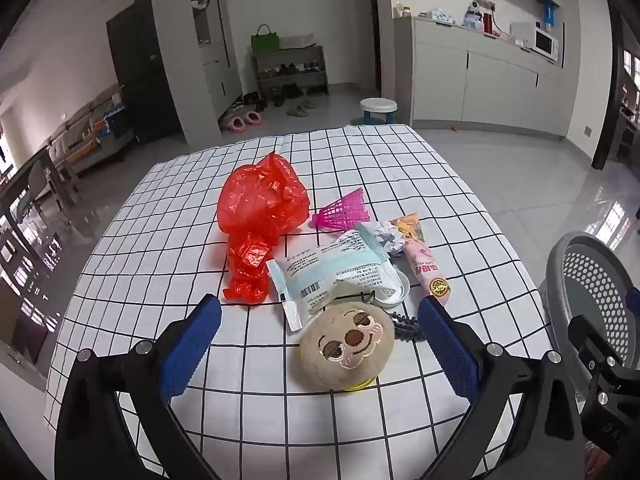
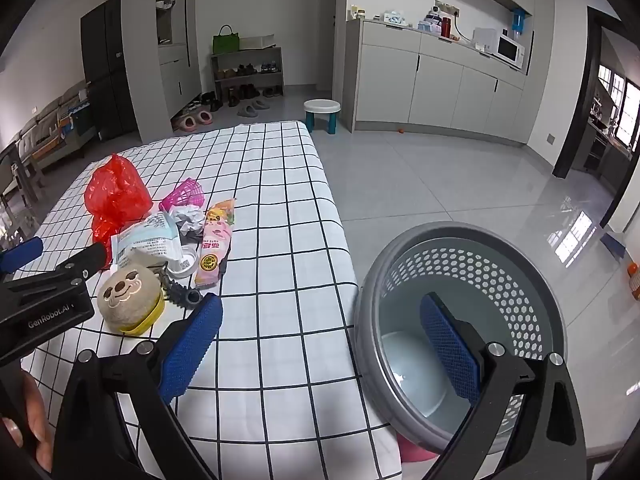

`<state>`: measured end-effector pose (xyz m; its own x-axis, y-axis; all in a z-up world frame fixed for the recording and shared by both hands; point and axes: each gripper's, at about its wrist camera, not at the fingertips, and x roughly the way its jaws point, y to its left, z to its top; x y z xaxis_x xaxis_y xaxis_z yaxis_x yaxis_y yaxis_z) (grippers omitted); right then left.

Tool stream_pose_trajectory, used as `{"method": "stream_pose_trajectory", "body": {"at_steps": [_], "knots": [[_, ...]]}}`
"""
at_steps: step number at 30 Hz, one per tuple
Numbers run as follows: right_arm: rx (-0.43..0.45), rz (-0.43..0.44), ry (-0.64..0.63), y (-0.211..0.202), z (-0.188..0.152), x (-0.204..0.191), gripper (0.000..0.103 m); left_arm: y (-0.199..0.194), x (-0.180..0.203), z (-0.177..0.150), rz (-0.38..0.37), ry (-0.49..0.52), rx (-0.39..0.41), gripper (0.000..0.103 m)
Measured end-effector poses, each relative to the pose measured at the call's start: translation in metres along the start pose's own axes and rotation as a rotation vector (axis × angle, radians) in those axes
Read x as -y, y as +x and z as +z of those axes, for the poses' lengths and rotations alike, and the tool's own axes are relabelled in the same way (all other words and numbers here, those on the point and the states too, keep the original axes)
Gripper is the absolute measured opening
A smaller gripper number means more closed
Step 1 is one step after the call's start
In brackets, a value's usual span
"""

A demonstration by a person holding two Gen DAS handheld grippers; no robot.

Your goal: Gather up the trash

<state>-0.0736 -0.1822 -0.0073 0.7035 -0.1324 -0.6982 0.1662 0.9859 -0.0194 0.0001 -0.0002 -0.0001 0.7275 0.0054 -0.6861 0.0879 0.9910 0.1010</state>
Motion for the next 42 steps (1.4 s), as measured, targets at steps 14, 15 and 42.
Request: {"method": "stream_pose_trajectory", "body": {"at_steps": [14, 15, 42], "knots": [[0.010, 0.007, 0.014, -0.0030, 0.0011, 0.0021, 0.094, 0.0018, 0.0094, 0.0000, 0.005, 0.008, 0.006, 0.097], [0.010, 0.007, 0.014, -0.0028, 0.0012, 0.0016, 0.094, -0.0009, 0.0029, 0.0001, 0.000, 0.006, 0.005, 0.097], [0.011, 0.013, 0.026, -0.0038, 0.0023, 0.0034, 0.094, -0.0018, 0.0019, -0.0003, -0.001, 0.015, 0.003, 0.097]]}}
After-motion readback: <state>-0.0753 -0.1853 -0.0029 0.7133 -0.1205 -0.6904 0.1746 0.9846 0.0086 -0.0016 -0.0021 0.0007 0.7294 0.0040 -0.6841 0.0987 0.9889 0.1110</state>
